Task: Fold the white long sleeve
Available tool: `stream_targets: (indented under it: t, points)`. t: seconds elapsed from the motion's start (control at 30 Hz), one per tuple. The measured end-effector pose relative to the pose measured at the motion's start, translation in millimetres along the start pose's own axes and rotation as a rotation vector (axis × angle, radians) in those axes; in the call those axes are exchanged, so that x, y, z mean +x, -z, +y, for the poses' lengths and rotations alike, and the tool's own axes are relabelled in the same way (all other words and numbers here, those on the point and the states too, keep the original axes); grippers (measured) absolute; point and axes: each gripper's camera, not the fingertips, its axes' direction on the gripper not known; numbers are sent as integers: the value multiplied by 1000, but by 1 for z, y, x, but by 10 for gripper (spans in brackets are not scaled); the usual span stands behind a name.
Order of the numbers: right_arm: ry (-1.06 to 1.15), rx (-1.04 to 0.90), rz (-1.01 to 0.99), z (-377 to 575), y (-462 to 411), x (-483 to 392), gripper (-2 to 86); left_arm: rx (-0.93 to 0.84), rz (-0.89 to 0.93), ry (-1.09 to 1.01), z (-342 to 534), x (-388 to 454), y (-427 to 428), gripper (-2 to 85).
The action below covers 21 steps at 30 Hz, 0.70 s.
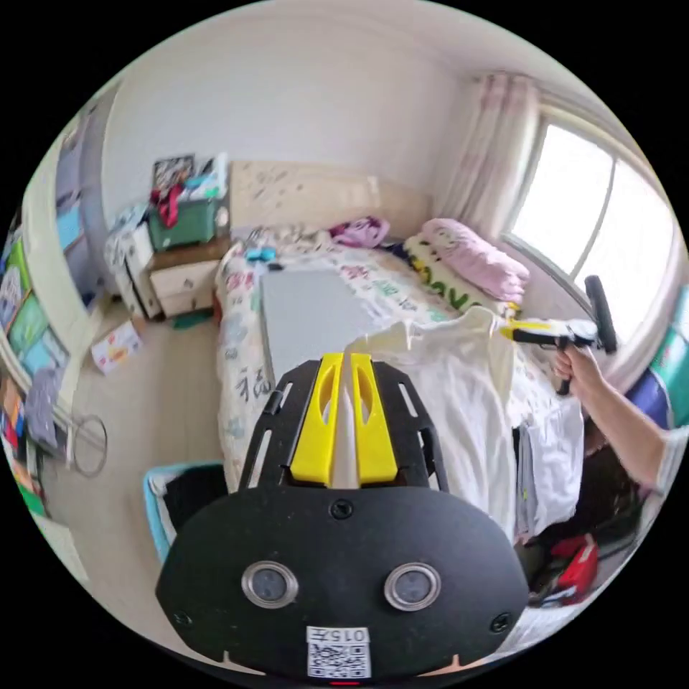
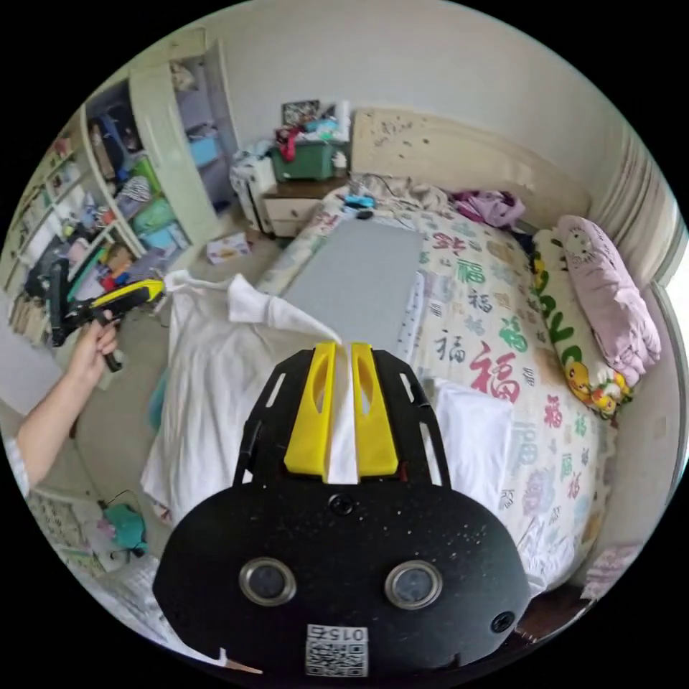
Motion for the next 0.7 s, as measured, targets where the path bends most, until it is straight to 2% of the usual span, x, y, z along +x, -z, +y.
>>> stream_targets:
  t: [0.07,0.13,0.23,0.3,0.4,0.57,0.7]
  points:
    - [14,-19,-101,25,-17,8,38,18,101,26,25,-15,-10,42]
    - [21,-107,-174,64,-40,17,42,-60,87,28,64,-24,-20,55]
    - [-81,-338,-228,150,-82,42,48,-325,62,105,153,-49,-45,73]
    - [-241,-497,-319,221,-106,64,56,-537,33,217,224,-70,-58,86]
    - [-332,-595,-369,276,-118,69,68,-611,-71,404,283,-100,-49,98]
    - [-367,-655,-366,299,-134,67,81,-555,-71,612,307,-137,-58,111]
    - [-428,-648,-404,297,-144,81,83,-735,-34,632,300,-159,-99,58]
